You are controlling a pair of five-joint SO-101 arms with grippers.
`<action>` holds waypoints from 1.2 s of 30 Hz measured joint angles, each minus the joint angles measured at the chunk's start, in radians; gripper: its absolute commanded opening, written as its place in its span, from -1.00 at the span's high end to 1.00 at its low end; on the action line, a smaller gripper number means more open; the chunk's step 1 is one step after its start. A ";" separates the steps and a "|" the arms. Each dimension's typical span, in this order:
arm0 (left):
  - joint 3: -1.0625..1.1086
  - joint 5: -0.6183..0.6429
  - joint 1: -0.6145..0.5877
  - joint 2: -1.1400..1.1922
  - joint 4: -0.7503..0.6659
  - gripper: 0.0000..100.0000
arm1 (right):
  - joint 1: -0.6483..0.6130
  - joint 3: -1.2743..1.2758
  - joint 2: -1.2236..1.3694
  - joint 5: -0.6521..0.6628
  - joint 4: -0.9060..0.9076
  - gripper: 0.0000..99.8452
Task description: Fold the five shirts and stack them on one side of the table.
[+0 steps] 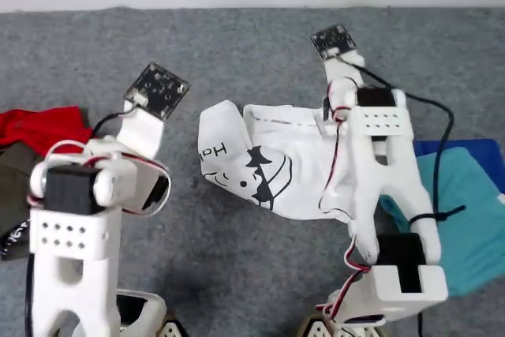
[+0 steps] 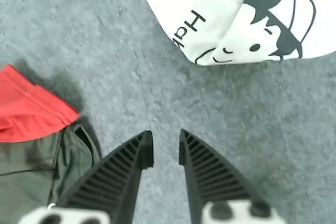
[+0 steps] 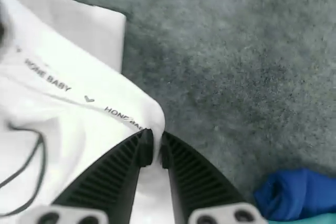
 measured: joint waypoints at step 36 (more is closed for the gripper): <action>0.135 0.000 0.000 -0.100 -0.018 0.82 | 0.446 -0.083 -0.069 -0.175 0.235 0.38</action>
